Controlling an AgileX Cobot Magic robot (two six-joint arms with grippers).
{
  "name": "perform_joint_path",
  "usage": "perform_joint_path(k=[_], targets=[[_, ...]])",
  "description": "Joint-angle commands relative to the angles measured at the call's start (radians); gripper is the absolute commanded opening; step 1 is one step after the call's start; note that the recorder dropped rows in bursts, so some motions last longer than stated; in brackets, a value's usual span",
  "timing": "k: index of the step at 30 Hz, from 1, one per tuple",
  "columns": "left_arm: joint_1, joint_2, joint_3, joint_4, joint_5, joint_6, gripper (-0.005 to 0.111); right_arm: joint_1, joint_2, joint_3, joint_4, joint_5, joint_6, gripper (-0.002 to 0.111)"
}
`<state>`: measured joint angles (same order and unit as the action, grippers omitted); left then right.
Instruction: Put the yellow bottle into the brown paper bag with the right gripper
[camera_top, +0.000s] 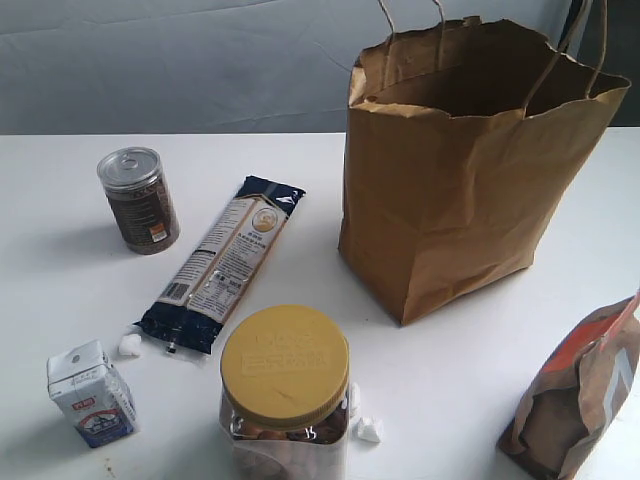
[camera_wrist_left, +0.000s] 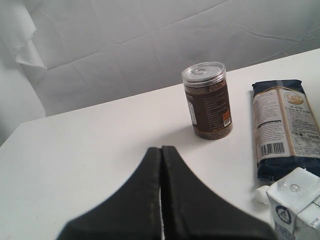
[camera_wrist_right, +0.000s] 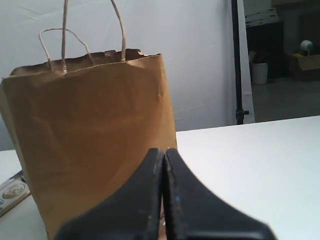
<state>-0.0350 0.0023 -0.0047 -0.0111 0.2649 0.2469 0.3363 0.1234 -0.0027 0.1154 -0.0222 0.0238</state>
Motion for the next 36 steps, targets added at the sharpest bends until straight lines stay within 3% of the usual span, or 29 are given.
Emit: perform_joint_path(k=[1, 36], targets=[[-0.004, -0.002, 0.005, -0.001, -0.005, -0.007, 0.000, -0.008, -0.108, 0.003, -0.029, 0.134, -0.047, 0.000], [-0.004, -0.002, 0.005, -0.001, -0.005, -0.007, 0.000, -0.010, -0.123, 0.003, -0.056, 0.166, -0.047, 0.000]])
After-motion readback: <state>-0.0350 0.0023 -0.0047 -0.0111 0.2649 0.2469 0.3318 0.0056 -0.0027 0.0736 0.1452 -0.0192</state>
